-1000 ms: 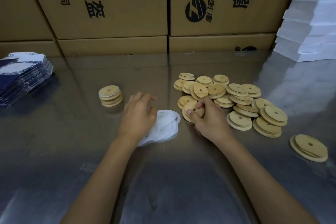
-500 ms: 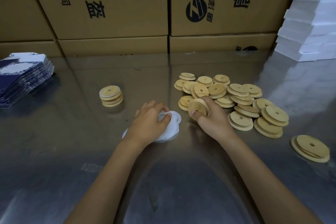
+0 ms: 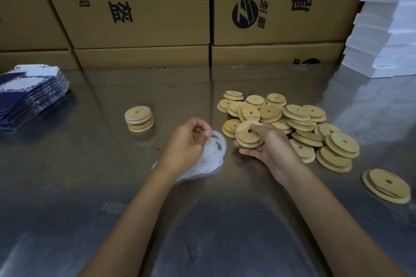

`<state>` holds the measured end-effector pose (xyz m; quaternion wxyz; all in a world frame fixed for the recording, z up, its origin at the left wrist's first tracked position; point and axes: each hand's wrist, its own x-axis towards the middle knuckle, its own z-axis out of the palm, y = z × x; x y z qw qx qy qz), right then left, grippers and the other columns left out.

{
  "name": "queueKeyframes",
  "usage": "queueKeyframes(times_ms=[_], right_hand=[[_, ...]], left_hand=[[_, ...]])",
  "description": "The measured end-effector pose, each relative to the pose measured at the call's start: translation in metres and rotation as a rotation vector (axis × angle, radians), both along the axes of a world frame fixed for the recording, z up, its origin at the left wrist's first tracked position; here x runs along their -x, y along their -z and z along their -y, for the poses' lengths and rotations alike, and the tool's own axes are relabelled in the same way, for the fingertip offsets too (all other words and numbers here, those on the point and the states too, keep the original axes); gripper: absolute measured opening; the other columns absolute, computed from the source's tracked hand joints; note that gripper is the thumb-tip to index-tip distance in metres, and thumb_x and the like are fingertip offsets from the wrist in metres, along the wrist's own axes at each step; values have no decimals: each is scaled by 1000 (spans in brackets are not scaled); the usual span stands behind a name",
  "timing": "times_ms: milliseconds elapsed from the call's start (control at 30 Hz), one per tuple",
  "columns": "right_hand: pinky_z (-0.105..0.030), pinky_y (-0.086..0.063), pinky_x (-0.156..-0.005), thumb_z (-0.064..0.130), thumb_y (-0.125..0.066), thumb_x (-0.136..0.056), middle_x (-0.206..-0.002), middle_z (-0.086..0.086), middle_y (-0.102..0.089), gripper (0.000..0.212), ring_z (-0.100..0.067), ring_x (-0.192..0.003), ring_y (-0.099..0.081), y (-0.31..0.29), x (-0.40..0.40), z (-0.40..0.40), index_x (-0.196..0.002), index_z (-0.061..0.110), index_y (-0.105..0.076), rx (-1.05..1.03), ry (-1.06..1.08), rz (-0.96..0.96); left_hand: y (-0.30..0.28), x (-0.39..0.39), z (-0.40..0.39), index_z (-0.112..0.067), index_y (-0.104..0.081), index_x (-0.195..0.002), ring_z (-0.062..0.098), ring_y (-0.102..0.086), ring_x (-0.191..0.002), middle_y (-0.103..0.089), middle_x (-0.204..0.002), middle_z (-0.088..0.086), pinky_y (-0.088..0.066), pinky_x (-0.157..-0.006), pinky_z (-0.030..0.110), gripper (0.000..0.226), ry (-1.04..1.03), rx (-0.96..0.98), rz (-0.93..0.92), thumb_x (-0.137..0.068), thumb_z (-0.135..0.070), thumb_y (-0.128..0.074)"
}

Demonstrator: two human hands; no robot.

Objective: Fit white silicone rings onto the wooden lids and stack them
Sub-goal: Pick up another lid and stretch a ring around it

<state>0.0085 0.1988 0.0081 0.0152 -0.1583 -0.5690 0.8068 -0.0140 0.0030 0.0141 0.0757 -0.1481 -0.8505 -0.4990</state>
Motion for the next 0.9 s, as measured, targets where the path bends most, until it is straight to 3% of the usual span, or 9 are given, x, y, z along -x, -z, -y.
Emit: queueKeyframes(times_ms=[100,233,433,533,667,900], right_hand=[[-40,-62,-82,22,-46,-105,-115,-18,-74,29,-32,-100,-74,-3,-2,1,-125,4,-59,148,-88,-17],[-50,-54,-100,37,-45,-104,-124,-22,-69,47,-38,-117,-66,-5,-6,4,-129,0,-61,131,-291,-74],[-42,-60,-87,49,-41,-103,-119,-26,-69,62,-40,-111,-68,-7,-9,9,-133,-3,-56,40,-495,-114],[-40,-60,-87,45,-44,-103,-122,-25,-68,54,-39,-116,-66,-8,-11,9,-132,3,-59,-8,-546,-131],[-36,-62,-82,21,-57,-101,-122,-23,-69,32,-38,-112,-68,-7,-13,11,-129,9,-64,-68,-527,-156],[-30,-62,-75,15,-66,-96,-116,-15,-73,28,-33,-104,-73,-7,-15,11,-124,17,-69,-143,-502,-174]], left_hand=[[-11,-5,1,-16,-69,-85,1,-54,-61,-66,-75,-7,-44,-57,14,6,110,-266,166,-89,-12,-68],[-17,-15,-4,-8,-73,-91,15,-46,-52,-71,-80,7,-43,-50,20,5,252,-408,265,-87,-11,-71],[-18,-20,-15,-4,-72,-98,30,-60,-71,-72,-92,20,-55,-61,24,15,195,-478,251,-85,3,-69],[-18,-21,-15,-8,-72,-95,21,-64,-65,-71,-86,13,-56,-62,24,16,122,-489,229,-83,3,-70],[-17,-21,-15,-12,-74,-91,14,-61,-54,-71,-78,8,-54,-60,21,18,42,-429,120,-84,4,-69],[-12,-18,-16,-20,-77,-90,10,-62,-69,-70,-88,-2,-54,-71,27,18,-31,-303,-30,-84,-3,-71]])
